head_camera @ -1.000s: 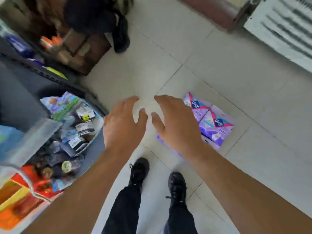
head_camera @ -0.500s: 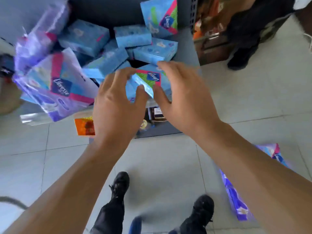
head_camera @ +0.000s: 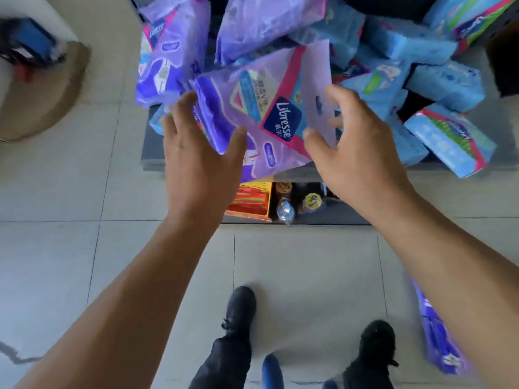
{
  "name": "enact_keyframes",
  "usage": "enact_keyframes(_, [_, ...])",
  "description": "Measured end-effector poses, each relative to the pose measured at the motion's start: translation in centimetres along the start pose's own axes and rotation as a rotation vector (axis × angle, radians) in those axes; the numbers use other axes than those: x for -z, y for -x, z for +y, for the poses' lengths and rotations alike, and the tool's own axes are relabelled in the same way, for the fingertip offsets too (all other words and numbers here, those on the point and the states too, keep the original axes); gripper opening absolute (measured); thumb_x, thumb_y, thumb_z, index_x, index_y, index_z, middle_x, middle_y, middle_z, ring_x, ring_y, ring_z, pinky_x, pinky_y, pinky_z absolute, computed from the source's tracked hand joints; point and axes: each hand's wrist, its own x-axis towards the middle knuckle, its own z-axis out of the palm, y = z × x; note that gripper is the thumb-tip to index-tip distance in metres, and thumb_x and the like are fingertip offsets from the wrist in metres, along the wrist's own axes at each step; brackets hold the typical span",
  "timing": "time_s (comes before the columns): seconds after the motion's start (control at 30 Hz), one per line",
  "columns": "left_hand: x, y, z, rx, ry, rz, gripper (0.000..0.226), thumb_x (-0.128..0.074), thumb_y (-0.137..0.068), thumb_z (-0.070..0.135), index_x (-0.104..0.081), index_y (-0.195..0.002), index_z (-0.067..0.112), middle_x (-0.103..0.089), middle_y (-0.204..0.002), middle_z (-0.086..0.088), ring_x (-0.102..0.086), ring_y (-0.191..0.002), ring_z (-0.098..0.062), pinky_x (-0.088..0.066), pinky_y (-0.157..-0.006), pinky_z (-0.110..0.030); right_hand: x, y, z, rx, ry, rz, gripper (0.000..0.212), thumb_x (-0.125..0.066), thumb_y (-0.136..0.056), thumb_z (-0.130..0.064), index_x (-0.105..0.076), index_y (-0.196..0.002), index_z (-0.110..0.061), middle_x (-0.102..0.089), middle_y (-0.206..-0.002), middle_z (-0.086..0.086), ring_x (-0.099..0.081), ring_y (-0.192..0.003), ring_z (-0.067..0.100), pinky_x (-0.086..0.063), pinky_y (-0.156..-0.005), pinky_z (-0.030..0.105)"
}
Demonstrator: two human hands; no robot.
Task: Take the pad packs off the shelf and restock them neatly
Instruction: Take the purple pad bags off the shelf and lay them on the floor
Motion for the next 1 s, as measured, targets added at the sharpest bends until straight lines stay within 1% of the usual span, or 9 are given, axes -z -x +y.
enact_keyframes(0.1, [0.3,-1.1,-1.0,0.014,0.056,-0.075,0.079,-0.07,-0.084,0.034,-0.028,-0.148,0.016,-0.034,-0.149,-0.005,-0.036,-0.137,-0.021,-0.033,-0.108,-0.03,-1.4,1.1,0.1,-0.311,-0.121,0.043,0.03,-0.057,-0.088,-0.028,-0.054,-0.115,-0.018,-0.063,-0.109,-0.005,-0.061,-0.097,0.018,-0.047,-0.081,0.022])
enact_keyframes(0.2, [0.1,-3.3,-1.2,-0.116,0.009,-0.12,0.081,-0.071,-0.082,0.03,-0.029,-0.15,0.02,-0.022,-0.156,-0.009,-0.02,-0.145,-0.023,-0.02,-0.113,-0.023,-3.3,2.6,1.2,-0.58,-0.341,-0.003,0.017,-0.053,-0.079,-0.03,-0.055,-0.085,-0.015,-0.066,-0.085,-0.005,-0.067,-0.088,0.025,-0.054,-0.085,0.045])
enact_keyframes(0.27, [-0.1,-4.9,-1.0,-0.211,-0.105,-0.189,0.079,-0.072,-0.081,0.032,-0.032,-0.149,0.024,-0.021,-0.158,-0.005,-0.018,-0.146,-0.023,-0.019,-0.109,-0.021,-4.4,2.8,1.4,-0.666,-0.505,-0.049,0.018,-0.053,-0.083,-0.019,-0.049,-0.073,-0.005,-0.057,-0.071,-0.002,-0.068,-0.079,0.025,-0.05,-0.075,0.04])
enact_keyframes(0.43, [-0.1,-7.5,-0.9,-0.312,-0.354,-0.297,0.09,-0.078,-0.071,0.047,-0.037,-0.147,0.024,-0.043,-0.135,-0.011,-0.032,-0.127,-0.032,-0.033,-0.105,-0.037,-6.3,1.6,-0.7,-0.942,-0.964,-0.152,0.014,-0.05,-0.096,-0.013,-0.06,-0.102,-0.005,-0.068,-0.108,0.018,-0.069,-0.099,0.02,-0.056,-0.079,0.025])
enact_keyframes(0.6, [2.9,-7.1,-1.3,-0.237,-0.35,-0.373,0.076,-0.079,-0.06,0.052,-0.053,-0.126,0.024,-0.05,-0.12,-0.009,-0.042,-0.118,-0.028,-0.039,-0.095,-0.036,-6.7,2.5,-1.8,-0.917,-1.007,-0.13,0.006,-0.056,-0.092,-0.02,-0.062,-0.09,-0.02,-0.072,-0.089,-0.004,-0.067,-0.083,0.007,-0.049,-0.075,0.026])
enact_keyframes(0.7, [5.6,-5.5,-1.2,-0.036,-0.012,-0.508,0.065,-0.076,-0.052,0.06,-0.049,-0.105,0.033,-0.069,-0.103,0.007,-0.067,-0.093,-0.024,-0.055,-0.083,-0.048,-6.1,5.0,-2.6,-0.778,-1.018,-0.087,0.003,-0.063,-0.088,-0.022,-0.061,-0.088,-0.024,-0.067,-0.078,-0.012,-0.06,-0.071,0.001,-0.048,-0.075,0.027])
enact_keyframes(0.77, [6.6,-4.1,-0.7,0.025,0.123,-0.656,0.056,-0.077,-0.057,0.055,-0.052,-0.102,0.034,-0.074,-0.088,0.01,-0.072,-0.083,-0.025,-0.057,-0.075,-0.054,-5.2,7.1,-2.7,-0.661,-1.035,-0.022,0.018,-0.066,-0.084,-0.026,-0.059,-0.101,-0.025,-0.069,-0.088,-0.014,-0.065,-0.081,0.001,-0.051,-0.074,0.021])
enact_keyframes(0.9, [5.2,-0.6,2.3,-0.026,0.268,-0.969,0.025,-0.078,-0.075,0.024,-0.068,-0.098,0.024,-0.076,-0.086,0.007,-0.072,-0.077,-0.01,-0.054,-0.066,-0.021,-2.0,10.5,-0.5,-0.558,-1.103,0.108,0.045,-0.068,-0.078,-0.03,-0.05,-0.119,-0.022,-0.069,-0.107,-0.007,-0.067,-0.102,0.014,-0.053,-0.078,0.024])
enact_keyframes(1.0, [1.5,2.1,5.1,-0.027,0.322,-1.102,0.022,-0.069,-0.076,0.019,-0.067,-0.097,0.014,-0.075,-0.081,0.007,-0.071,-0.073,-0.006,-0.052,-0.063,-0.016,1.4,13.1,2.9,-0.616,-1.121,0.268,0.045,-0.07,-0.076,-0.029,-0.05,-0.115,-0.023,-0.069,-0.106,0.002,-0.068,-0.1,0.023,-0.056,-0.082,0.036])
